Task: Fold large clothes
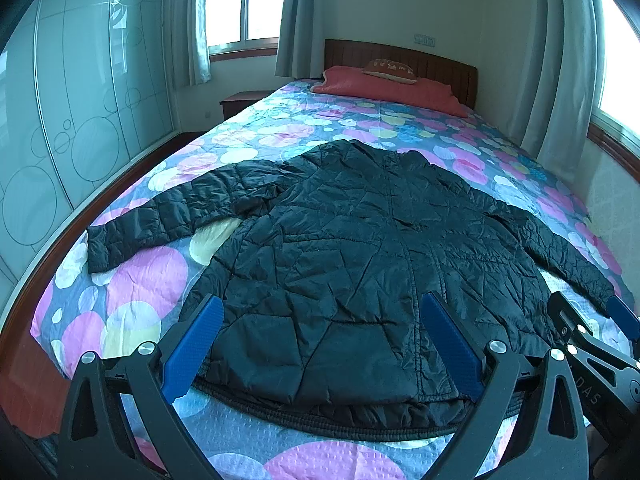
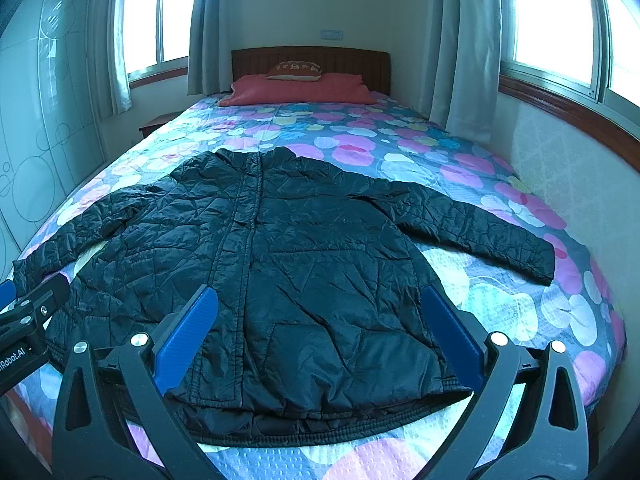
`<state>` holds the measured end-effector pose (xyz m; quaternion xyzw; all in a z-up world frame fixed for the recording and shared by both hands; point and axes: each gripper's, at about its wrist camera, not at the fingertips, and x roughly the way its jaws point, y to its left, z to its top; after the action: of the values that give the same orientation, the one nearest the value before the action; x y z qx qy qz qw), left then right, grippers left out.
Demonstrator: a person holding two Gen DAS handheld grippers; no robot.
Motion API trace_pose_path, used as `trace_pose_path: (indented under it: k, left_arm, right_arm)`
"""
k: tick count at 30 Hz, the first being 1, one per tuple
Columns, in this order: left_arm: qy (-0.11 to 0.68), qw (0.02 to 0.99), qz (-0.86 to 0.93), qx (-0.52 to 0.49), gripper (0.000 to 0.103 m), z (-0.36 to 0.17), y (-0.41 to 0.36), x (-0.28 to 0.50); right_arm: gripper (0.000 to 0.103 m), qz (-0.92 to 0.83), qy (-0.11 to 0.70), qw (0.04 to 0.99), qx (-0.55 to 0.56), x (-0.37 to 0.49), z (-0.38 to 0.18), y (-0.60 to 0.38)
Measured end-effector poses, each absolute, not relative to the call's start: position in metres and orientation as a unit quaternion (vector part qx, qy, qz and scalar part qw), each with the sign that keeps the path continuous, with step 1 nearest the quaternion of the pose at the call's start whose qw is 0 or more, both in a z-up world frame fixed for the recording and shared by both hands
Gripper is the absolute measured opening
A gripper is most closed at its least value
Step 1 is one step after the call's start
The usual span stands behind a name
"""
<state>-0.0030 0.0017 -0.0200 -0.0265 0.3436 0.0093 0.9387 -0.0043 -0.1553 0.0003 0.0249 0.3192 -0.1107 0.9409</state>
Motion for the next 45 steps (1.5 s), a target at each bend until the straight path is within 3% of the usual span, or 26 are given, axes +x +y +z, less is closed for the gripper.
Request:
trace_pose_path:
  k: [22, 30, 34, 36, 38, 39, 45]
  left_arm:
    - [0.36, 0.932, 0.023, -0.03, 0.098, -0.032, 0.002, 0.018]
    - [0.387, 0.92, 0.049, -0.04, 0.098, -0.055, 0.019, 0.068]
    - [0.403, 0.91, 0.083, -0.052, 0.098, -0.076, 0.039, 0.091]
    - [0.411, 0.904, 0.105, -0.06, 0.098, -0.086, 0.051, 0.099]
    - [0.413, 0.899, 0.13, -0.071, 0.098, -0.094, 0.067, 0.106]
    - [0.413, 0.897, 0.14, -0.075, 0.098, -0.096, 0.073, 0.108]
    - [0.418, 0.881, 0.198, -0.105, 0.098, -0.109, 0.107, 0.119]
  right_arm:
    - [0.101, -0.117, 0.337, 0.933, 0.037, 0.011, -0.019, -0.165]
    - [0.101, -0.154, 0.342, 0.925, 0.067, 0.039, -0.028, -0.227]
    - [0.101, -0.185, 0.336, 0.913, 0.14, 0.05, -0.04, -0.301]
    - [0.098, -0.198, 0.329, 0.902, 0.196, 0.05, -0.048, -0.344]
    - [0.073, -0.211, 0.319, 0.885, 0.266, 0.046, -0.063, -0.392]
    - [0.07, -0.218, 0.316, 0.875, 0.296, 0.045, -0.072, -0.413]
    - [0.068, -0.251, 0.287, 0.82, 0.428, 0.035, -0.126, -0.507]
